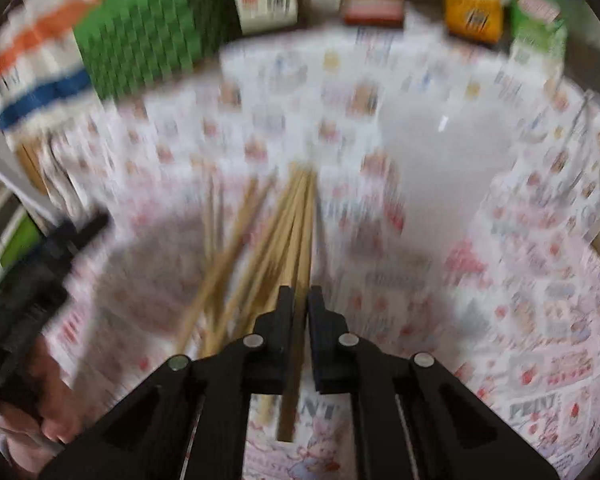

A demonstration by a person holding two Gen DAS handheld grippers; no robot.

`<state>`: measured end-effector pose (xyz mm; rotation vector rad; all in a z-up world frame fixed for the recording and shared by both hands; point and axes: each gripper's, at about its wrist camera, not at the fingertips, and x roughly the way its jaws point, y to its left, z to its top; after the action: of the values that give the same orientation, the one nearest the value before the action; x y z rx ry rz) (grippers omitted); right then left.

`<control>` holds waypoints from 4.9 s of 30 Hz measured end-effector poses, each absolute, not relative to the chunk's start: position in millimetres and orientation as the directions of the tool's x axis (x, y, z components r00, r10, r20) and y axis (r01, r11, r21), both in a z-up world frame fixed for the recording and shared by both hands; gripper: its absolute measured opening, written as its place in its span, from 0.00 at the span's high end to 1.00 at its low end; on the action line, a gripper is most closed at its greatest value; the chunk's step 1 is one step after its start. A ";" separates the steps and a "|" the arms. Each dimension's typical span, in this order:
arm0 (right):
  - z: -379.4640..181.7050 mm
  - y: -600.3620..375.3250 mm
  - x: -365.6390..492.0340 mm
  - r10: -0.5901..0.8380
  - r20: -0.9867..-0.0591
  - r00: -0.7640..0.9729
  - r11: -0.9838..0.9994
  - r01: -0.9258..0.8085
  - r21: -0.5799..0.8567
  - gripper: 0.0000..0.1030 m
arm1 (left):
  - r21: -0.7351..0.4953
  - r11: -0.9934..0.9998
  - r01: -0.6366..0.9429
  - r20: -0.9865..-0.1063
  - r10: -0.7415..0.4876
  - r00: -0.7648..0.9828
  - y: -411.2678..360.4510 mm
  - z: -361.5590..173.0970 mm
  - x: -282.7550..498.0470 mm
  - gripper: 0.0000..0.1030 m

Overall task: Organize utensils
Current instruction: 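Lift the chopstick with the right tool while the left tool grasps another chopstick, then carry both chopsticks to the clear cup and open both tools to drop them in, then lower the right tool onto the pile and grasp another chopstick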

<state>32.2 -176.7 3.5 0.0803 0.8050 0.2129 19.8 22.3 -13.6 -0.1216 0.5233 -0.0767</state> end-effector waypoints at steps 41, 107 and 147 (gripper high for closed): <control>90.9 -324.3 -10.4 0.250 -0.168 0.954 0.820 -0.116 0.561 0.94 | -0.224 0.944 0.242 -0.376 -0.313 0.872 -27.3 51.3 2.8 0.94; 27.2 -264.9 59.6 0.104 -0.651 0.752 0.984 0.019 0.180 0.20 | -0.146 0.986 0.075 -0.270 -0.112 0.956 -18.0 46.4 17.8 0.04; -44.1 -183.7 64.8 0.133 -0.879 0.457 0.983 -0.177 0.057 0.90 | -0.027 0.986 -0.163 -0.578 0.118 0.807 -4.3 -4.1 58.6 0.04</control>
<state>64.8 -183.7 -44.1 -0.0448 1.0792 0.1910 58.6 -4.3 -4.1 -0.0769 0.6130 0.1502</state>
